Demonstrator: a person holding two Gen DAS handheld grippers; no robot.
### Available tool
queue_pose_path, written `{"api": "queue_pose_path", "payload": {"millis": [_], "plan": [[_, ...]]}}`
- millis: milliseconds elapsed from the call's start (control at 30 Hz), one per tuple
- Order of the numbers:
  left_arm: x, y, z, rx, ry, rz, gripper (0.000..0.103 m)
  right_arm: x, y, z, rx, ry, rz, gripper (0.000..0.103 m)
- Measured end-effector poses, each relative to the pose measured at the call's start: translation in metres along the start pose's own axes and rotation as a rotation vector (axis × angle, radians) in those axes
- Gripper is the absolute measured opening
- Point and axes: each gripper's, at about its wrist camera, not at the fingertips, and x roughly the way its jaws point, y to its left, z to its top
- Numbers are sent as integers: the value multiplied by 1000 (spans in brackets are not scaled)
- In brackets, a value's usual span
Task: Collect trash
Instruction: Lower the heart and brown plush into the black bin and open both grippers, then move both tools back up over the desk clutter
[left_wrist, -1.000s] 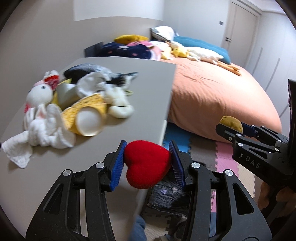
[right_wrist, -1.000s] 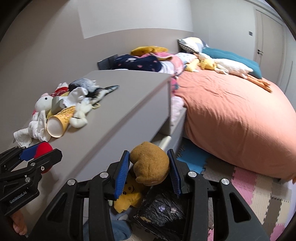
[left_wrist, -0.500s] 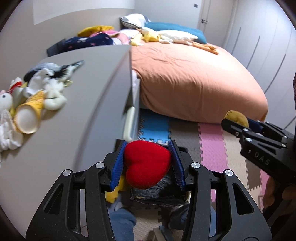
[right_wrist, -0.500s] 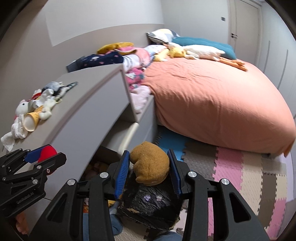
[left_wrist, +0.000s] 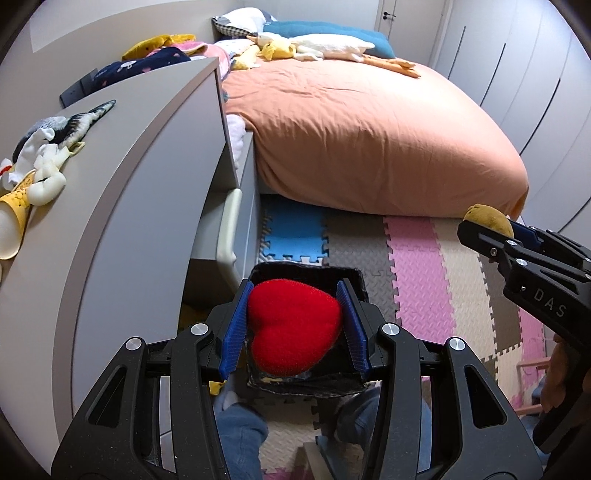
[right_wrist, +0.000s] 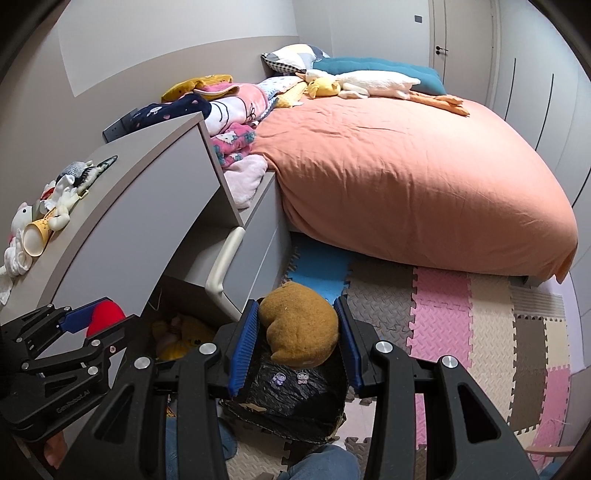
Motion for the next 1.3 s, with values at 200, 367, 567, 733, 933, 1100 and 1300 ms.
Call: {"api": "queue_pose_path", "payload": {"millis": [200,367,567,733,933,1100,1300], "plan": [[2,0,0,5,6,9,46,0,0,-1,2,2,4,43],[9,5,-2,-9,26,21,47,8,1,0,6,20,10,43],[18,11,-2,-27,51,54,94,14,3,3,24,24,7,58],[16,14,-1,-24,46,78,95,14,0,3,46,17,9,59],[13,19,0,-41,43,74,95,13,1,4,43,17,15,59],[8,21,1,-47,35,78,95,12,5,6,38,14,26,59],[-10,32,5,-67,6,87,95,8,19,15,14,-5,50,59]]}}
